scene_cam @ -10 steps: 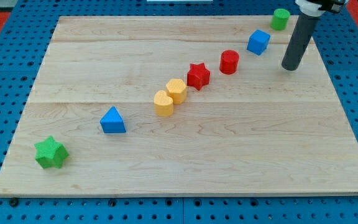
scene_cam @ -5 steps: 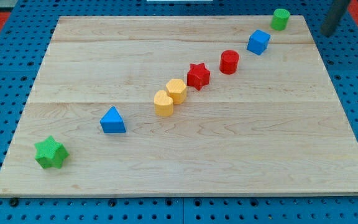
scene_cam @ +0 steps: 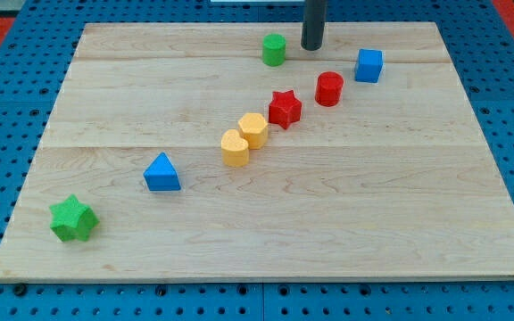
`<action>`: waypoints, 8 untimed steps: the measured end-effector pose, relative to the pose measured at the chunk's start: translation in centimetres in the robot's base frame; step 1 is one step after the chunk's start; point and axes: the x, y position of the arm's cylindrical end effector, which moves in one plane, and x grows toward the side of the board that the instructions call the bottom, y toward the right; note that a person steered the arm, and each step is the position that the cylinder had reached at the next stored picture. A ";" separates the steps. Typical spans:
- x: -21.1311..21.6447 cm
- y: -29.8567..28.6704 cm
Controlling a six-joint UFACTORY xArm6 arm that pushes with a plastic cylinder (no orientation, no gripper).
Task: Slide the green circle horizontally left to the red star
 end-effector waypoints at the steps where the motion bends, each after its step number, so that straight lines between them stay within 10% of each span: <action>1: 1.3 -5.9; 3: 10.2 -17.6; 5: 9.7 -26.5; 8: 14.3 -24.0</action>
